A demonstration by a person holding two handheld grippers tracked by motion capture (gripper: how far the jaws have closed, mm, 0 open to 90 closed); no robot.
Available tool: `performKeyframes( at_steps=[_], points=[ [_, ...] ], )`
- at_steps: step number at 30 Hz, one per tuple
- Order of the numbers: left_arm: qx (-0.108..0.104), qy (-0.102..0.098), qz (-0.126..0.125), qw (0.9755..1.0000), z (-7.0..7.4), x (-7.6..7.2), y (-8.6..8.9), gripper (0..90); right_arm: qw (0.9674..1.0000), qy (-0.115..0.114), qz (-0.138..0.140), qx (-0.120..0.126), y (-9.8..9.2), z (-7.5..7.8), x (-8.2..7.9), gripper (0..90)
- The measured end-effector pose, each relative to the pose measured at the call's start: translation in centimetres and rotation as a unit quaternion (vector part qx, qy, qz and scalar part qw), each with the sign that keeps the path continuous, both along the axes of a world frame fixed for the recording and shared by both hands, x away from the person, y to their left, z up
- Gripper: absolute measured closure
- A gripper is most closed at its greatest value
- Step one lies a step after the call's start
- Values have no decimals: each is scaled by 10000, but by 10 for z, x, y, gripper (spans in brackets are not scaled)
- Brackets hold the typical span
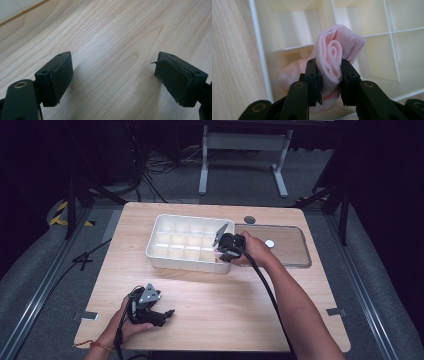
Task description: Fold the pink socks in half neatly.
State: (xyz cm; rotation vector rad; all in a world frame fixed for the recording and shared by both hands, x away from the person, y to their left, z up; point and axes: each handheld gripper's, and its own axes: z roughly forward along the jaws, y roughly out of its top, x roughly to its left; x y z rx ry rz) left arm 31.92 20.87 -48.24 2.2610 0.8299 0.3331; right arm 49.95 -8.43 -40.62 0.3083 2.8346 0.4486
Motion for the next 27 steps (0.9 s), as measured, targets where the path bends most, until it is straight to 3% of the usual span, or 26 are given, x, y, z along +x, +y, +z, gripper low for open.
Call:
performKeyframes(
  at_steps=[1, 12, 20, 24, 27],
  points=[
    [-2, 0, 5, 10000, 0, 0, 0, 154, 9999, 66, 56, -135, 3, -1, 1, 717],
    [-22, 7, 37, 10000, 0, -1, 0, 156, 9986, 374, 53, -362, 8, -10, 6, 721],
    [-18, 8, 35, 10000, 0, -1, 0, 156, 9980, 563, -34, -277, 7, -11, 10, 702],
    [-17, 6, 35, 10000, 0, -1, 0, 156, 9974, 673, -75, -242, 5, -6, 10, 633],
    [-31, 7, 42, 10000, 0, -1, 0, 156, 9969, 755, -195, -84, -1, -1, 11, 574]
  ],
)
